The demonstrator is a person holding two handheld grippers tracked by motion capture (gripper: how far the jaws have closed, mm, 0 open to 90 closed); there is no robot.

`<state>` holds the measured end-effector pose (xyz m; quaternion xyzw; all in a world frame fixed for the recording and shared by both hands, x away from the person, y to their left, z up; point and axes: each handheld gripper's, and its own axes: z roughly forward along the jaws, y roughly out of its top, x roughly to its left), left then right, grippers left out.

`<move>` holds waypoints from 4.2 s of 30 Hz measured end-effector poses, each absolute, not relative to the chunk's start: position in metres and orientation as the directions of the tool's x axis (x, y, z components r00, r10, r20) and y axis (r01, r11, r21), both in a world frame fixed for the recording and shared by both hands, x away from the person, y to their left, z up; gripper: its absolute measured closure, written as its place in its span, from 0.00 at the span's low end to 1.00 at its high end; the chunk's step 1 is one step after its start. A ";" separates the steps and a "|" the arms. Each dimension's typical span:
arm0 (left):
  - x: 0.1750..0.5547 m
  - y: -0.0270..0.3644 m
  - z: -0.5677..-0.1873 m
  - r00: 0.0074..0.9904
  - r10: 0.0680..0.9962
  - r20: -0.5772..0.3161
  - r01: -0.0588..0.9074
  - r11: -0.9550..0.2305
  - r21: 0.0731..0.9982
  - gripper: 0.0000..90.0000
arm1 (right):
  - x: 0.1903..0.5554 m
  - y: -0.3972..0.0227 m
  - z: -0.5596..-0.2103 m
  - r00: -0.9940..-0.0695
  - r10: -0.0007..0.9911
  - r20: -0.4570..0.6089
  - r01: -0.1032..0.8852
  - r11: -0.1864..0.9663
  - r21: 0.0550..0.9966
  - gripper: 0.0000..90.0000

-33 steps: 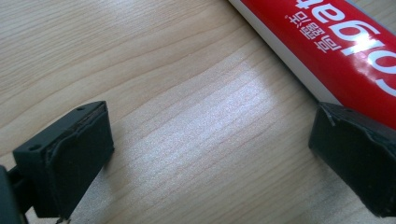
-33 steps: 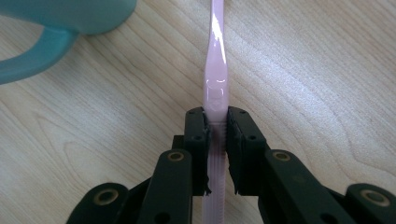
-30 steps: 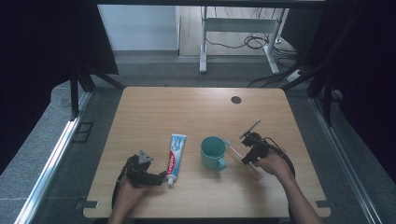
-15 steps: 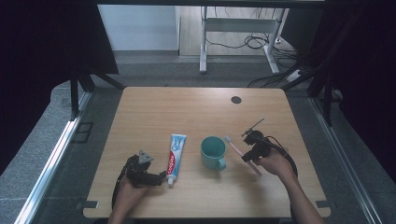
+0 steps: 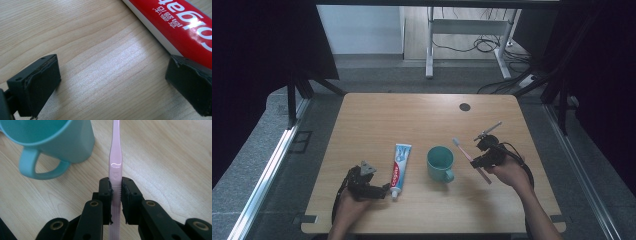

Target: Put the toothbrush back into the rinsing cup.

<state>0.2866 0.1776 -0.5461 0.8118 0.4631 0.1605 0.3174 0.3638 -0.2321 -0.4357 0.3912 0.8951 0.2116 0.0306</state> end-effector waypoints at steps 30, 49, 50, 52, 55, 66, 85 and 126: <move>0.287 0.177 -0.546 0.519 0.854 -0.034 0.649 -0.368 0.665 0.00 | 0.353 -0.224 -0.400 -0.730 0.678 0.080 0.579 0.554 0.598 0.87; 0.287 0.177 -0.546 0.519 0.854 -0.034 0.650 -0.368 0.665 0.00 | 0.353 -0.206 -0.390 -0.750 0.657 0.067 0.516 0.520 0.681 0.87; 0.287 0.177 -0.546 0.519 0.854 -0.033 0.650 -0.368 0.665 0.00 | 0.354 -0.204 -0.389 -0.753 0.655 0.067 0.513 0.520 0.683 0.87; 0.287 0.177 -0.546 0.519 0.854 -0.034 0.650 -0.368 0.665 0.00 | 0.354 -0.200 -0.388 -0.756 0.652 0.066 0.507 0.518 0.689 0.87; 0.287 0.177 -0.546 0.519 0.854 -0.033 0.650 -0.368 0.665 0.00 | 0.355 -0.195 -0.387 -0.760 0.647 0.064 0.498 0.516 0.697 0.87; 0.287 0.177 -0.546 0.519 0.854 -0.034 0.649 -0.368 0.666 0.00 | 0.359 -0.183 -0.385 -0.775 0.628 0.070 0.480 0.513 0.712 0.87; 0.287 0.177 -0.546 0.519 0.854 -0.033 0.650 -0.369 0.665 0.00 | 0.362 -0.160 -0.381 -0.799 0.598 0.057 0.432 0.506 0.746 0.87; 0.287 0.178 -0.546 0.520 0.854 -0.031 0.649 -0.371 0.664 0.00 | 0.367 -0.140 -0.421 -0.803 0.591 0.084 0.442 0.493 0.749 0.87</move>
